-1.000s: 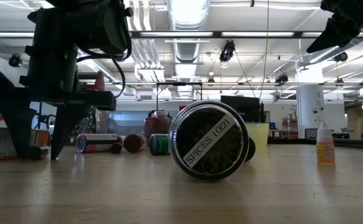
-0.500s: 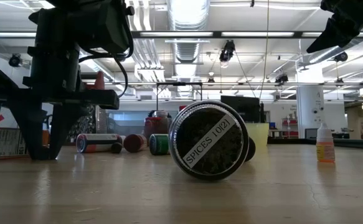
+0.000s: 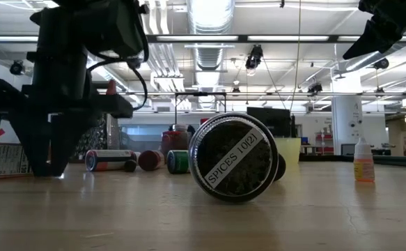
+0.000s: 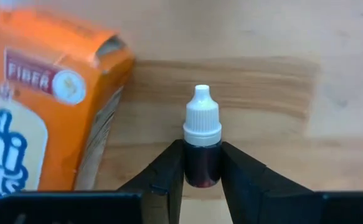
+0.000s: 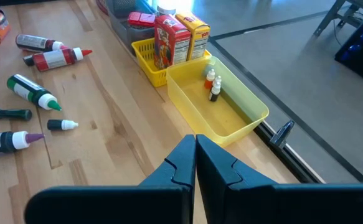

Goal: Pick & Place Kitchen Items
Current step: Put the black food coloring bottle into the light yellow bin

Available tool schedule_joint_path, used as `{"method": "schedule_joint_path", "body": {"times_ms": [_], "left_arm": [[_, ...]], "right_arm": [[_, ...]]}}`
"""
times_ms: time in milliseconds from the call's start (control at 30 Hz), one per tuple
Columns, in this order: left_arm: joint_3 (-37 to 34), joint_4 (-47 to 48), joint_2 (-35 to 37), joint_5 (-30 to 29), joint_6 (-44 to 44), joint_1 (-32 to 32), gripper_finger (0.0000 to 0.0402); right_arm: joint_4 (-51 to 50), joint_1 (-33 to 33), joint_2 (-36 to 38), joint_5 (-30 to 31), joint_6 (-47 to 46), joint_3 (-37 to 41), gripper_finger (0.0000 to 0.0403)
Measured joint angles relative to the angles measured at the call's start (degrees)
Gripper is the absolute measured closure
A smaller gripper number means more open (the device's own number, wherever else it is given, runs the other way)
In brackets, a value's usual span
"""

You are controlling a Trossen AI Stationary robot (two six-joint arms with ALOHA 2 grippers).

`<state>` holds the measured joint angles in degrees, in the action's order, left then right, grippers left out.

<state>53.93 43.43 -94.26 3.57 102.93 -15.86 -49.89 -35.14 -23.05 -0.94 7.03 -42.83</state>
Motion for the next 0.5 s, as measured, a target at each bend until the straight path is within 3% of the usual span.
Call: {"method": "schedule_joint_path", "body": {"times_ms": [300,500], "left_arm": [[0.0,-1.3,10.0,-10.8,-23.7,0.3,0.0305],[0.0,-10.5,16.8,-19.9,-44.8,3.0,0.0305]], "right_arm": [[0.0,0.0,0.0,0.0,0.0,0.0,0.0394],[0.0,0.0,0.0,0.0,0.0,0.0,0.0394]]}}
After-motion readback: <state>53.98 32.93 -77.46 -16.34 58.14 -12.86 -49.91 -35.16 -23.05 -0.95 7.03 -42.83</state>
